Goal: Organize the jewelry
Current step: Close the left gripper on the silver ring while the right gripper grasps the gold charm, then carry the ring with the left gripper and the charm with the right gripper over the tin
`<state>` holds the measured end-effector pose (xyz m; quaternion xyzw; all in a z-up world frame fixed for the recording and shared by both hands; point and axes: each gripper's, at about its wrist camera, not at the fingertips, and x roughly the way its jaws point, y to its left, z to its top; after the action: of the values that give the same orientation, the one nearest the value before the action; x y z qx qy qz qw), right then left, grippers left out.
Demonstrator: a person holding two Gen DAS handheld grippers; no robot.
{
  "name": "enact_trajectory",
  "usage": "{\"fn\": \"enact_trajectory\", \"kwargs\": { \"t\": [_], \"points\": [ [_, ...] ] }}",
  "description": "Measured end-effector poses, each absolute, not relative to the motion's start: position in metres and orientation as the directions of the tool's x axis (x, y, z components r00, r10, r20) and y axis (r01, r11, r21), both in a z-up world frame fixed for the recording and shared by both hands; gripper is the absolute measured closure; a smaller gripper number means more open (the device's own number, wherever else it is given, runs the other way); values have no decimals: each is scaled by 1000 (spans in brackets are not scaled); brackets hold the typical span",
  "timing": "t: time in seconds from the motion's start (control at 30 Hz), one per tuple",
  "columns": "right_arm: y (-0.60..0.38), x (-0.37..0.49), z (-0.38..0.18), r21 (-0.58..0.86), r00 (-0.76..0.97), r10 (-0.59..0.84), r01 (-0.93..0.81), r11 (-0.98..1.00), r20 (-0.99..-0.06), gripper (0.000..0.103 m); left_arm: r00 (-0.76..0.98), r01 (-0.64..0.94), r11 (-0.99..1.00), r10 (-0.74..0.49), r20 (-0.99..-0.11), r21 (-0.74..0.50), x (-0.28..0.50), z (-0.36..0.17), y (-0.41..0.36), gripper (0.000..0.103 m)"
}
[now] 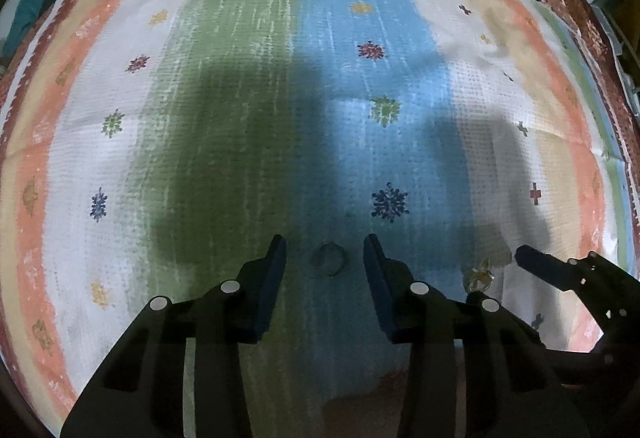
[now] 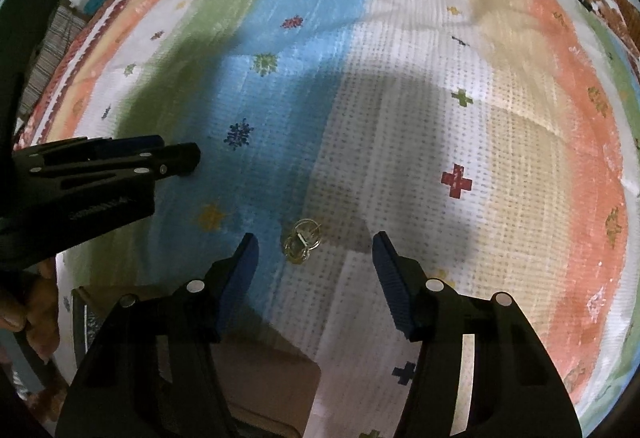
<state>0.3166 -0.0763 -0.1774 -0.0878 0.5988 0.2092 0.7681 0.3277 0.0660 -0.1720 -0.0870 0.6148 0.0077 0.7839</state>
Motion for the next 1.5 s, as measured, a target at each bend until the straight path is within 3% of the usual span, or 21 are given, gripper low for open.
{"fn": "enact_trajectory", "kwargs": {
  "t": [0.23, 0.33, 0.4, 0.5, 1.5],
  "points": [
    [-71, 319, -182, 96, 189, 193, -429, 898, -963, 55, 221, -103, 989, -78, -972, -103, 330, -178, 61, 74],
    [-68, 318, -184, 87, 181, 181, -433, 897, -967, 62, 216, -113, 990, -55, -975, -81, 331, -180, 61, 84],
    [-67, 317, -185, 78, 181, 171, -434, 898, -968, 68, 214, -108, 991, -49, -976, -73, 331, -181, 61, 85],
    [-69, 319, -186, 83, 181, 176, -428, 900, -968, 88, 218, -93, 994, -37, -975, -58, 335, -183, 56, 85],
    [-94, 298, -129, 63, 349, 226, -421, 905, -909, 92, 330, -58, 995, -62, -942, -85, 295, -130, 46, 85]
  ]
}}
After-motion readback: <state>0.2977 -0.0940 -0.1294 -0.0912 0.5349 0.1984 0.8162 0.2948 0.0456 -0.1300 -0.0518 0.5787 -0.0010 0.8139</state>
